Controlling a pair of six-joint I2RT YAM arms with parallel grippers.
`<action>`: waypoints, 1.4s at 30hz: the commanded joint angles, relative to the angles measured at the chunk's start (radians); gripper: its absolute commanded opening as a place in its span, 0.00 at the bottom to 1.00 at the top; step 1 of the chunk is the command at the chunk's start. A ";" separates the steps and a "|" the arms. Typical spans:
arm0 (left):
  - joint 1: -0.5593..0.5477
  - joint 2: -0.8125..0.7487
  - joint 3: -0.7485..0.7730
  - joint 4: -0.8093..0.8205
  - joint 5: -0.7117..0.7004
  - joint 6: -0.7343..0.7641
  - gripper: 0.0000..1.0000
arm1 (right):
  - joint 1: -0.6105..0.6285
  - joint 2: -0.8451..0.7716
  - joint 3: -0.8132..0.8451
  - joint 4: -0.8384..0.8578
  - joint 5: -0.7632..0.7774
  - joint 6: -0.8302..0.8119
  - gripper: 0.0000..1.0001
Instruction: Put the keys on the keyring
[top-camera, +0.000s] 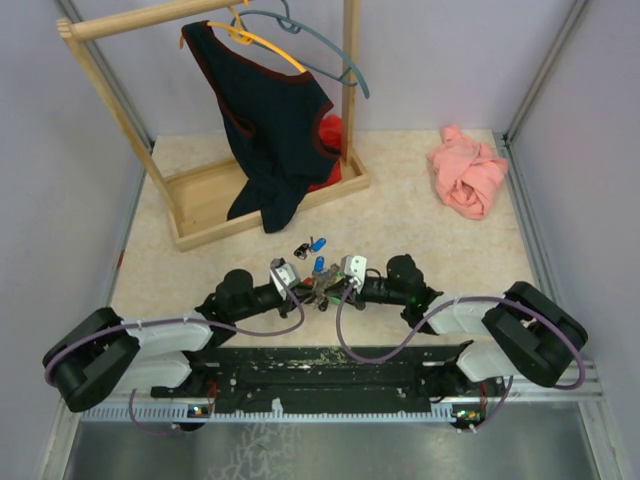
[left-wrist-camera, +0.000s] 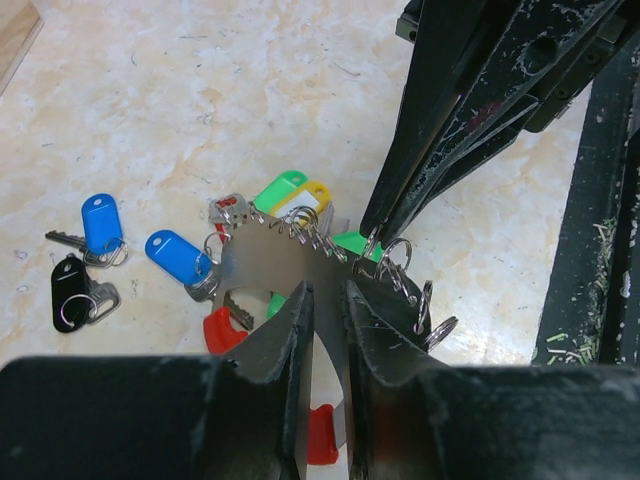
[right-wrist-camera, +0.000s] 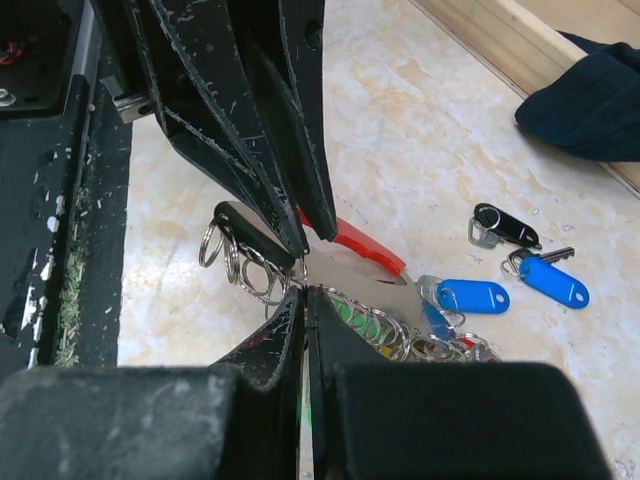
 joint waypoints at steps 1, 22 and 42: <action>0.011 0.010 -0.002 0.067 0.066 -0.032 0.22 | -0.010 -0.011 -0.011 0.174 -0.048 0.071 0.00; 0.014 -0.019 -0.026 0.062 0.047 -0.076 0.26 | -0.028 0.068 -0.027 0.217 -0.002 0.076 0.00; 0.013 0.079 0.007 0.149 0.097 -0.086 0.27 | -0.027 0.083 -0.020 0.231 -0.027 0.094 0.00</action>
